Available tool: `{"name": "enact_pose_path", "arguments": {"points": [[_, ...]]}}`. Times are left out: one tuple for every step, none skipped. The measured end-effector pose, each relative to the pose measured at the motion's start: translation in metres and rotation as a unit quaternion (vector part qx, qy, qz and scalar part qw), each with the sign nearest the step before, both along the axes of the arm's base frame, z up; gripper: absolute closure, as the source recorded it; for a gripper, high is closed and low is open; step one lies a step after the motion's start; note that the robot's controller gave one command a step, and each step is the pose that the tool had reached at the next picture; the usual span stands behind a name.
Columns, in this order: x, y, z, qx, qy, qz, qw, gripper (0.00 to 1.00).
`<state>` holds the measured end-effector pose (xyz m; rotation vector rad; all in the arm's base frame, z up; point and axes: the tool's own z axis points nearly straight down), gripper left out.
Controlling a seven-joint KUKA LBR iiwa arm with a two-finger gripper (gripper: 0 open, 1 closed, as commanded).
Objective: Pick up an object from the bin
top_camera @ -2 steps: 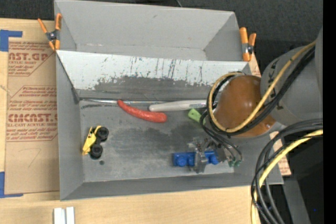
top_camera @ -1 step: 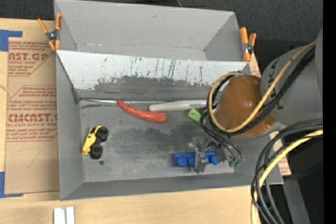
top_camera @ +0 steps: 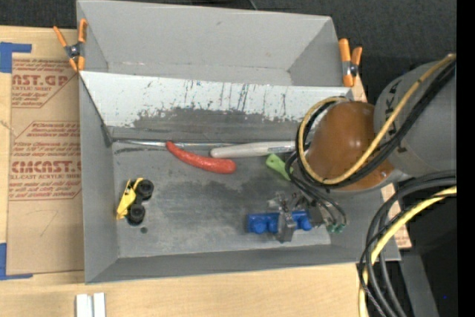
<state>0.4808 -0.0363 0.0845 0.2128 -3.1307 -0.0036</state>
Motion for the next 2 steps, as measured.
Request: {"name": "enact_pose_path", "arguments": {"points": [[0.000,0.001,0.023,0.000,0.0005,0.000,1.0000,1.00],[0.000,0.001,0.039,0.000,0.0008,0.000,1.0000,1.00]]}}
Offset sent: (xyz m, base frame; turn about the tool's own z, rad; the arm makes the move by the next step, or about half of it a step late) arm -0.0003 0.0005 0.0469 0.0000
